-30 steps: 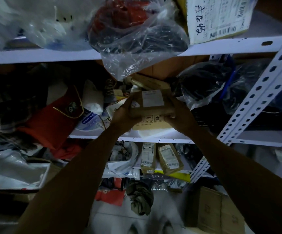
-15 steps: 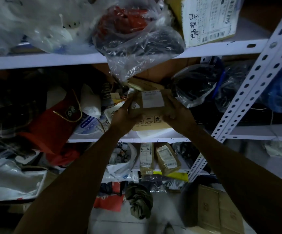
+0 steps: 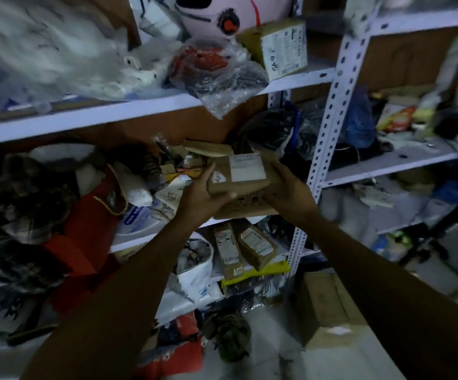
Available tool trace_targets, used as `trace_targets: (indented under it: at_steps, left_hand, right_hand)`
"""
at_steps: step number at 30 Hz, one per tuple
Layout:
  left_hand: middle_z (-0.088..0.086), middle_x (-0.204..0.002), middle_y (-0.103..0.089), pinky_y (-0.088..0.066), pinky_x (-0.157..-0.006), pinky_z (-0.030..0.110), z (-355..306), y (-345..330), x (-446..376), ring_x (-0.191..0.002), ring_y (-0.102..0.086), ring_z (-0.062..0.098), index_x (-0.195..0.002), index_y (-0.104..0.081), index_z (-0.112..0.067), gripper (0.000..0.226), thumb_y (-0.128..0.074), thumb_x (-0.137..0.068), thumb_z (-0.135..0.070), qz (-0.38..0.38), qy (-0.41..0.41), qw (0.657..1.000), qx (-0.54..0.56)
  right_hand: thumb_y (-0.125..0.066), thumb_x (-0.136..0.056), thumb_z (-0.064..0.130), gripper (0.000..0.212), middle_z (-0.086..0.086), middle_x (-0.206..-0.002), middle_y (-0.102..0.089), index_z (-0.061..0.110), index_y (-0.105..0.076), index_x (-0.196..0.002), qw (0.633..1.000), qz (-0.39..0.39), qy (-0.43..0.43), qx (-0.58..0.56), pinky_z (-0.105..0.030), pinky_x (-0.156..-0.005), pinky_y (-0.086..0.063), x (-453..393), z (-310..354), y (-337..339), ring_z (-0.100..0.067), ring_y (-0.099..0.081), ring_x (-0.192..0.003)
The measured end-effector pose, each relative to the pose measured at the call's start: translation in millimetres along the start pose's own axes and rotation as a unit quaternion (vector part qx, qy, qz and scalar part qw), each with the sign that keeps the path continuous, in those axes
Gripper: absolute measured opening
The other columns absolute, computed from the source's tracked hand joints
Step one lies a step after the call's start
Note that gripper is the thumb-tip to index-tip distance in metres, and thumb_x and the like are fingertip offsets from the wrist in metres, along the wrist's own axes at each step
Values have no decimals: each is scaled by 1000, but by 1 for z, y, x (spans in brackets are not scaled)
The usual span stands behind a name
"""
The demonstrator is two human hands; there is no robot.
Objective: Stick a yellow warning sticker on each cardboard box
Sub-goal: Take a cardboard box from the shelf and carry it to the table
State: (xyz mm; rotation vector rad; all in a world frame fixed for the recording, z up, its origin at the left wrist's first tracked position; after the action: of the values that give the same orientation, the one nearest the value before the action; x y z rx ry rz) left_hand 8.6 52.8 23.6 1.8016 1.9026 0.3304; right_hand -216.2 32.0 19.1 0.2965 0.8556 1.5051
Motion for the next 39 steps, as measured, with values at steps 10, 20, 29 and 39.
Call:
trace_targets:
  at_steps: [10, 20, 29, 39]
  left_hand:
    - [-2, -149, -46, -46, -105, 32, -48, -62, 46, -131, -49, 16, -154, -25, -29, 94, -79, -78, -41, 112, -60, 992, -3]
    - [-1, -149, -46, -46, -104, 36, -153, -213, 93, -133, -47, 17, -153, -28, -30, 87, -77, -80, -37, 281, -153, 948, -1]
    - [-8, -140, -52, -46, -99, 25, -253, -349, 198, -124, -51, 8, -151, -35, -25, 90, -82, -76, -38, 374, -236, 896, 43]
    - [-2, -128, -54, -34, -80, -7, -345, -473, 338, -113, -49, 5, -149, -36, -12, 87, -83, -76, -16, 527, -291, 795, 79]
  right_hand:
    - [-71, -86, 39, 86, -13, -141, -53, 23, -21, -154, 985, -81, -140, 64, -39, -92, -46, 118, -5, 70, -33, -55, -122]
    - [-68, -87, 45, 85, -8, -139, -54, 29, -19, -154, 935, -197, -277, 103, -38, -93, -48, 262, -59, 191, -30, -57, -118]
    - [-75, -81, 38, 84, 0, -139, -56, 34, -29, -150, 871, -315, -358, 121, -39, -100, -47, 427, -79, 298, -28, -56, -122]
    - [-79, -78, 36, 85, -3, -133, -59, 30, -33, -149, 750, -447, -468, 135, -32, -94, -49, 602, -86, 360, -24, -58, -115]
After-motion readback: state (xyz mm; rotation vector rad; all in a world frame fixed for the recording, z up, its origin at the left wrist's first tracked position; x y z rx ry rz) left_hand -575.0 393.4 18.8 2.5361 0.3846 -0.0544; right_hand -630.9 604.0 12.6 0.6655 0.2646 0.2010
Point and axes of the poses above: each hand's wrist, its own x-axis away from the middle knuckle, its own y-axis out of the back of the hand, z = x × y, the point moved 3 cm from there along -x, towards the middle knuckle
